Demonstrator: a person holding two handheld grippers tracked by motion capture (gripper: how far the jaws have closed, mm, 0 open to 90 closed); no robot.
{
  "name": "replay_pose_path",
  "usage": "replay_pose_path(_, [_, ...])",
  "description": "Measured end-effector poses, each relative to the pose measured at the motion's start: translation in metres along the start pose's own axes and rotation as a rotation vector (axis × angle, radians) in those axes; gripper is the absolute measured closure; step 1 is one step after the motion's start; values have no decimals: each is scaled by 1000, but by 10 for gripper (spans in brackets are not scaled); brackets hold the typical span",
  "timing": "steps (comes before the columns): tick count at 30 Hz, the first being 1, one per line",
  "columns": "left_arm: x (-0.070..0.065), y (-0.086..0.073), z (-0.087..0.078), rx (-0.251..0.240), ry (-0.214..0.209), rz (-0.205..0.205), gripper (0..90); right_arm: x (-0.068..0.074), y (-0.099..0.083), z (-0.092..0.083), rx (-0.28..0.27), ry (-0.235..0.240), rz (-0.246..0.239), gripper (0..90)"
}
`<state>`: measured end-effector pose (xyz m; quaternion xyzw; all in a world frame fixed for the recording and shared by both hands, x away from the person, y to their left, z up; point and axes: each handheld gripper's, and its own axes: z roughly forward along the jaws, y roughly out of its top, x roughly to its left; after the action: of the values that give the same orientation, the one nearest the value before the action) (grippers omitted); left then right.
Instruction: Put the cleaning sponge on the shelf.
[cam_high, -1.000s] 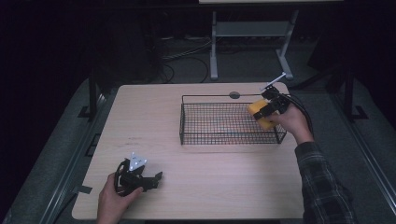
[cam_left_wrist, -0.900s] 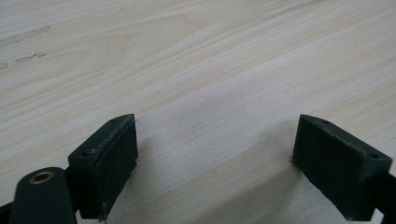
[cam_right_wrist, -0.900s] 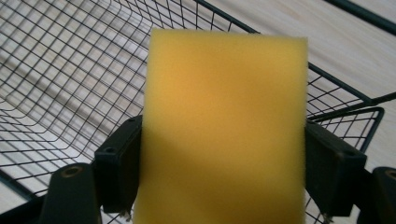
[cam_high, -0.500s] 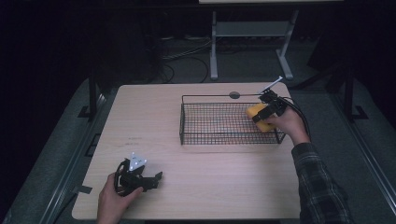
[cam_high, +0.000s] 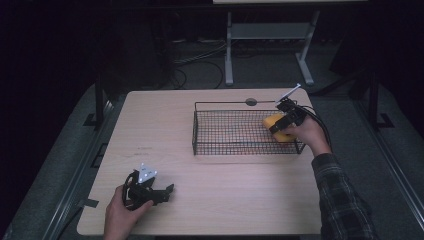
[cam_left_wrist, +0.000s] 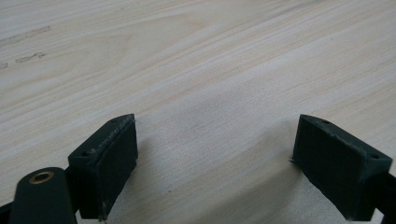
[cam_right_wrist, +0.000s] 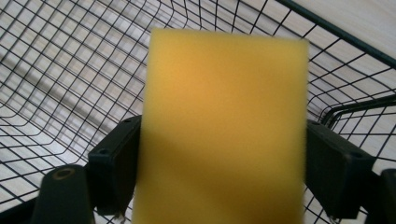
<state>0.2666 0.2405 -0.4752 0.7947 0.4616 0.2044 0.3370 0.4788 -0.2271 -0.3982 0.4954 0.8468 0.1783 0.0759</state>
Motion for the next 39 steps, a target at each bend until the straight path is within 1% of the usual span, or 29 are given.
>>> replay_pose_path(4, [0,0,0,0,0,0,130,-1,0,-1,-3,-2,3,186])
replay_pose_path(12, [0,0,0,0,0,0,130,0,-1,-4,-7,-1,-1,186])
replay_pose_path(25, [0,0,0,0,0,0,130,4,-7,-28,-51,1,-11,186])
replay_pose_path(26, [0,0,0,0,0,0,130,4,-8,-32,-57,2,-12,186])
replay_pose_path(30, [0,0,0,-1,1,-2,130,5,-11,-37,-70,4,-14,185])
replay_pose_path(31, [0,0,0,-1,2,-2,130,6,-15,-41,-75,4,-16,185])
replay_pose_path(32, [0,0,0,-1,2,-2,130,6,-15,-41,-75,4,-16,185])
replay_pose_path(33, [0,0,0,-1,2,-4,130,7,-19,-46,-92,12,-19,184])
replay_pose_path(34, [0,0,0,-1,3,-4,130,7,-19,-46,-92,12,-19,184])
replay_pose_path(35, [0,0,0,-1,3,-4,130,9,-24,-50,-106,16,-20,183])
replay_pose_path(39, [0,0,0,-1,2,-4,130,12,-35,-56,-123,16,-28,180])
